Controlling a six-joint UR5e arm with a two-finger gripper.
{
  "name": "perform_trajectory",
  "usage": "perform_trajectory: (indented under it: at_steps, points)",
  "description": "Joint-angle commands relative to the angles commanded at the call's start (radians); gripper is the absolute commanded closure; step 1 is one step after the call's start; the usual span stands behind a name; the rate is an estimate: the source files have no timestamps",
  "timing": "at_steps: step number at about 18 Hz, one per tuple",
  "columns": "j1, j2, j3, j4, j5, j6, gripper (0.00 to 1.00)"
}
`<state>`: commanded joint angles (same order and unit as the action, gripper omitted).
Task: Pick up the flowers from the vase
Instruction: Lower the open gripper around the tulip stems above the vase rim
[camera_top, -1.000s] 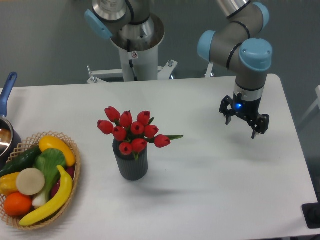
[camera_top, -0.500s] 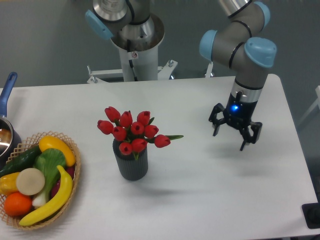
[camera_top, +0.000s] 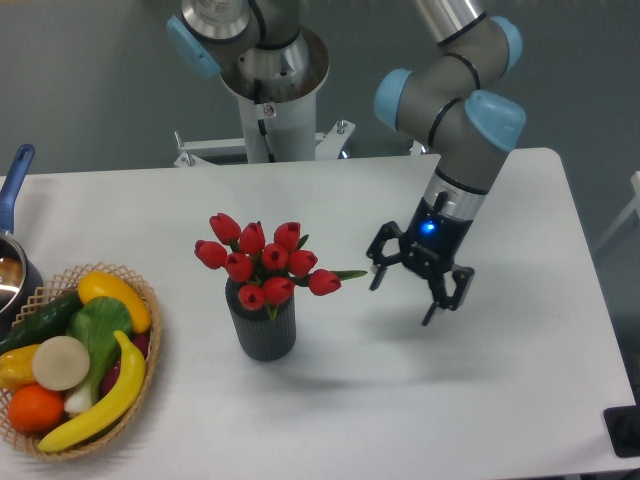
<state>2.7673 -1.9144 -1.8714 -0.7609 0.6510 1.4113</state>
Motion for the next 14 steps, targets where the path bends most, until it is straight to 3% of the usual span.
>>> perform_trajectory:
  at_steps: [6, 14]
  points:
    - [0.029, 0.012, -0.104, 0.0, -0.255, 0.009, 0.0]
    - [0.023, 0.075, -0.176, 0.002, -0.327, 0.009, 0.0]
